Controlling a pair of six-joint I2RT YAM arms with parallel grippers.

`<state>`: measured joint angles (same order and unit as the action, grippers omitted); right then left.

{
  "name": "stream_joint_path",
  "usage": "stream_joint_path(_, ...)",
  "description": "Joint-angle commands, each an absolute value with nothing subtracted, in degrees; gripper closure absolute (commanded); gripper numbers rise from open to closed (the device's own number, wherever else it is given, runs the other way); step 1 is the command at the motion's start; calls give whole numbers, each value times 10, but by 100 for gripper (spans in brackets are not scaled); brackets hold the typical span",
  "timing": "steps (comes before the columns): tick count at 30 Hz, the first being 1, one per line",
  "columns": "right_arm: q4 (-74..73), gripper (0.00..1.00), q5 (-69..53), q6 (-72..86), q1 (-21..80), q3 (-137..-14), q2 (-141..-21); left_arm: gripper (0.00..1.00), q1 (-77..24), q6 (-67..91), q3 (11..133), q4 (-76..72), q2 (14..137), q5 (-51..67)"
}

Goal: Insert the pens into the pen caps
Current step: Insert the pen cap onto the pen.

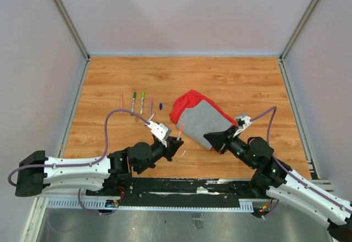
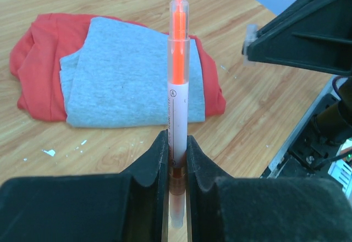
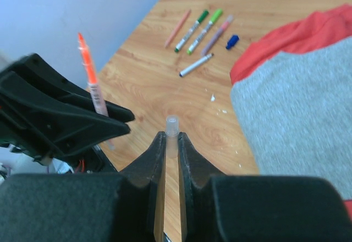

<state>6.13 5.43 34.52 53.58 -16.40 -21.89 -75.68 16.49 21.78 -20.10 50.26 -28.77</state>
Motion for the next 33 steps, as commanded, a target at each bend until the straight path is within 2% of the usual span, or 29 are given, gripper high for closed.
stream_joint_path(1,127,99,79,341,530,-159,-195,99,-736,147,210,-295,522,-283)
stream_joint_path(8,145,99,91,322,530,-175,-184,100,-668,155,211,-343,560,-188)
stream_joint_path(18,169,99,98,303,530,-193,-176,99,-661,115,272,-385,642,-163)
stream_joint_path(27,81,99,133,295,531,-244,-215,100,-660,111,260,-403,680,-162)
stream_joint_path(33,174,99,101,275,531,-216,-211,99,-661,100,239,-415,673,-135)
